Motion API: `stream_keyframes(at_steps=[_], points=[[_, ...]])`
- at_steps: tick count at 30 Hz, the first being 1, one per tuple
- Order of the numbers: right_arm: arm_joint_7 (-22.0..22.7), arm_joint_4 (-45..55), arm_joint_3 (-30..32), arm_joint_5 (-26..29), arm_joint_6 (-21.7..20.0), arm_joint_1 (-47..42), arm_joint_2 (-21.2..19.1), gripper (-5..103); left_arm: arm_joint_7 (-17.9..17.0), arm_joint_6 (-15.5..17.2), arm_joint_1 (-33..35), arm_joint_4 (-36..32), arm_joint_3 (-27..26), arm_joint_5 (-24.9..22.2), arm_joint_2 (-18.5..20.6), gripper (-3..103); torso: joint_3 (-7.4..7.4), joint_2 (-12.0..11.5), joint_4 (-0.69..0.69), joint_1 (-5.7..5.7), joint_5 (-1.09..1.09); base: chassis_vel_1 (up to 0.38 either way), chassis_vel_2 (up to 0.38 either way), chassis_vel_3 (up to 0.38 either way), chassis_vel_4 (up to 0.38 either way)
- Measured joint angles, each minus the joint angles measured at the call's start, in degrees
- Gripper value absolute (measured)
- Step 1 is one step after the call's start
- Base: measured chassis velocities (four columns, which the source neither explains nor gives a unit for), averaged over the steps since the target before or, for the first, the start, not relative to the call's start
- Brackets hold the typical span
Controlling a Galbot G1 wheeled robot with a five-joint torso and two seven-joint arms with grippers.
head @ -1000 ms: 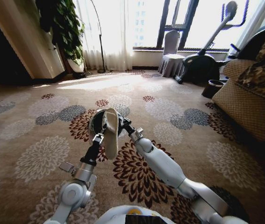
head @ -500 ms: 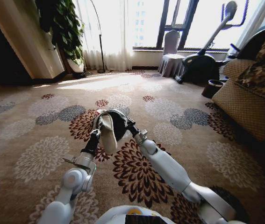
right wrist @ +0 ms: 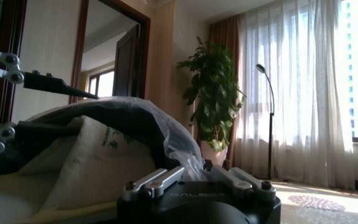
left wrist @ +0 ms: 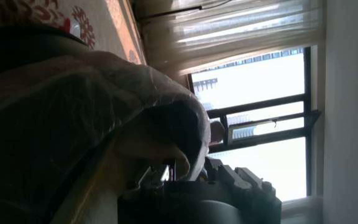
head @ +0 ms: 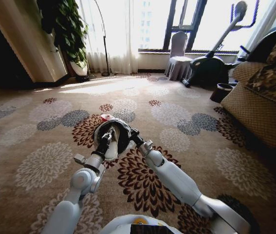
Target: Pick up the trash from the ground and place it into the trash bin.
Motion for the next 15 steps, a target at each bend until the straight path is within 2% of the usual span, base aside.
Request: stream_keyframes(at_steps=[1,2,3,6,8,9,12,14,15], points=[[0.0,0.0,0.0,0.0,0.0,0.0,0.0,0,0.0,0.0,0.0,0.0,0.0,0.0,0.0,31,0.00,0.0,0.00,0.00,0.00,0.000,0.000,0.000,0.000],[0.0,0.7,0.0,0.0,-0.2,-0.4,-0.1,0,-2.0,-2.0,-1.2,1.0,0.2,1.2,-0.5,36,0.00,0.0,-0.03,0.00,-0.03,0.000,0.000,0.000,0.000],[0.0,1.3,0.1,0.1,-0.4,-0.8,-0.2,0,-3.1,-2.6,-1.8,1.4,0.3,1.7,-0.6,42,0.00,0.0,-0.03,0.00,-0.03,0.000,0.000,0.000,0.000],[0.0,2.0,0.1,0.1,-0.6,-1.4,-0.6,0,-3.8,-1.6,-1.8,1.2,0.6,3.0,-0.1,47,0.00,0.0,-0.02,0.00,0.00,0.000,0.000,0.000,0.000],[0.0,2.3,0.0,0.1,-0.7,-1.8,-1.3,0,-3.9,-0.5,-0.3,-0.7,1.6,6.4,0.6,58,0.00,0.0,0.00,0.00,0.00,0.000,0.000,0.000,0.000],[0.0,2.3,0.0,0.1,-0.7,-1.8,-1.3,0,-3.9,-0.5,-0.3,-0.7,1.6,6.4,0.6,58,0.00,0.0,0.00,0.00,0.00,0.000,0.000,0.000,0.000],[0.0,2.7,0.0,0.5,-0.8,-1.8,-2.2,0,-3.9,1.5,3.9,-6.9,1.5,9.0,1.8,75,0.00,0.0,-0.01,0.00,-0.01,0.000,0.000,0.000,0.000],[0.0,2.7,0.1,0.6,-0.8,-1.8,-2.3,0,-3.6,1.7,5.3,-8.7,1.5,9.5,2.3,75,0.00,0.0,-0.02,0.00,0.00,0.000,0.000,0.000,0.000],[0.0,2.7,0.1,0.6,-0.8,-1.8,-2.4,0,-3.3,1.8,6.2,-9.8,1.4,9.9,2.5,80,0.00,0.0,-0.02,0.00,0.00,0.000,0.000,0.000,0.000]])
